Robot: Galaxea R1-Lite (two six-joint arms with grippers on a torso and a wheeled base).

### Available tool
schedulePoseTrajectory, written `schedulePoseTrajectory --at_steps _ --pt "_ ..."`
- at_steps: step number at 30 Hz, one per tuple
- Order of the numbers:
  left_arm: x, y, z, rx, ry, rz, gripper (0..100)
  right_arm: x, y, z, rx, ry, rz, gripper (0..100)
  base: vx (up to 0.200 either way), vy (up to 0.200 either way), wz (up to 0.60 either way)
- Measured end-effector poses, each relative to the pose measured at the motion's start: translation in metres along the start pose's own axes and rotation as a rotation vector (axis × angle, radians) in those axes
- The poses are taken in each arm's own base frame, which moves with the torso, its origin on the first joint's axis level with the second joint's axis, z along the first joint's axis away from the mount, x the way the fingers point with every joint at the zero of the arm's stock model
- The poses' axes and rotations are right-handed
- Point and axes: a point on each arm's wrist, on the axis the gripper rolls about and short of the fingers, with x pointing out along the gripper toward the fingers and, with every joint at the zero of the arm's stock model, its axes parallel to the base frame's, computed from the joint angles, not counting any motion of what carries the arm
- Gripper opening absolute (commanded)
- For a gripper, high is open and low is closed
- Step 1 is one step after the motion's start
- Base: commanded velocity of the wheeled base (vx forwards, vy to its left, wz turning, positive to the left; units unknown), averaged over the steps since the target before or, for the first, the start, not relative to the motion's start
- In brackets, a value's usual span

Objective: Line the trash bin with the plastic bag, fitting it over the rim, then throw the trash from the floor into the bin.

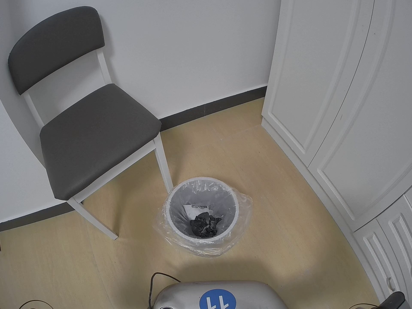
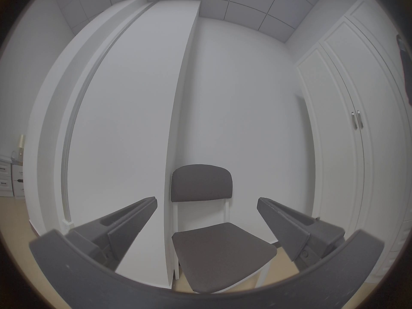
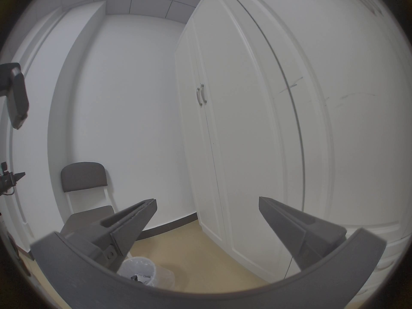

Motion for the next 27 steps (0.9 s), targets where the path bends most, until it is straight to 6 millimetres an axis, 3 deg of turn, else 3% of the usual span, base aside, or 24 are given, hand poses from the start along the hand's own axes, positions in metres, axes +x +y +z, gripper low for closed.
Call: schedulePoseTrajectory --at_steps 11,21,27 --pt "-0.029 0.008 -0.021 0.017 0.021 -0.045 100 -0.032 -0.003 -0.008 0.065 -0.107 0.011 100 0.0 0.0 0.0" --pt "-0.051 0.013 -0.021 0.037 0.039 -0.111 100 -0.037 -0.005 -0.026 0.047 -0.092 -0.017 100 0.0 0.0 0.0" --pt "-0.071 0.017 -0.032 0.037 0.097 -0.163 100 -0.037 -0.006 -0.03 0.036 -0.084 -0.016 100 0.0 0.0 0.0"
